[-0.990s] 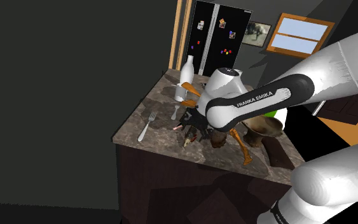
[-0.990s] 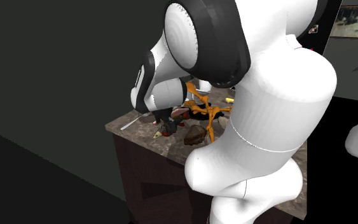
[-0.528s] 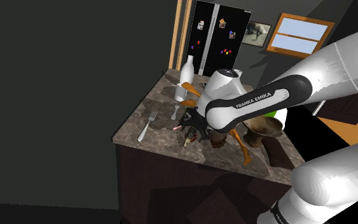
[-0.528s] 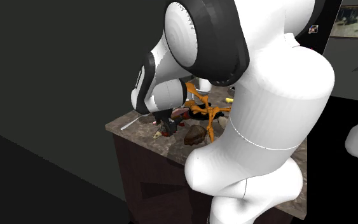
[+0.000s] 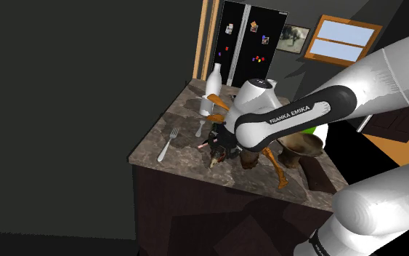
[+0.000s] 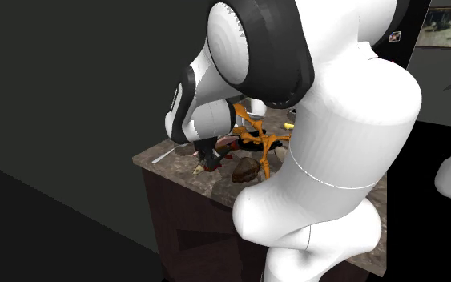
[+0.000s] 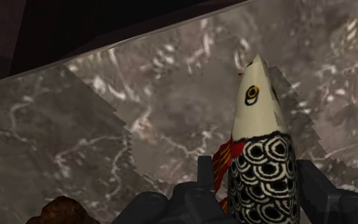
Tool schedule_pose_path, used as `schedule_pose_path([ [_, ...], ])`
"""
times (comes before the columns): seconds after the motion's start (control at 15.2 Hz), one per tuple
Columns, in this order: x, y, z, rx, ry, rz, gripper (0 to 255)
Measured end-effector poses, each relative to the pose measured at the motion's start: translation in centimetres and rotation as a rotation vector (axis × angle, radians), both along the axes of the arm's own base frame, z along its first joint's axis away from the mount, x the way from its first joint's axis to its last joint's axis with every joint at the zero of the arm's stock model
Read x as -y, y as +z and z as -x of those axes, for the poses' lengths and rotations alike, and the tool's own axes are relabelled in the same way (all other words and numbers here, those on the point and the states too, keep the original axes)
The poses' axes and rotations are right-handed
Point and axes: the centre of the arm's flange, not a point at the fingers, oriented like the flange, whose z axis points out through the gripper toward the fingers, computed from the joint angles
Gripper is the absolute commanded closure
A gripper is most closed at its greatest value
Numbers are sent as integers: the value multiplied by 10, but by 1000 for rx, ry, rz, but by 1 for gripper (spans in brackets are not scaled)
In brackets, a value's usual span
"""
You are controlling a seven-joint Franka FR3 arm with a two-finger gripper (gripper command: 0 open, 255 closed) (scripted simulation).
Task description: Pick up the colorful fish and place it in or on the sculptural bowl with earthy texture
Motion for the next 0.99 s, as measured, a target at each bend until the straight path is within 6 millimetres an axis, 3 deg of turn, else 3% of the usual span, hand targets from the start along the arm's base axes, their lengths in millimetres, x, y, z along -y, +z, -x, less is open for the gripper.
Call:
schedule_pose_path([
  [0.26,1,6,0,0,0,0,255],
  [0.99,0,64,-1,0,-1,0,255],
])
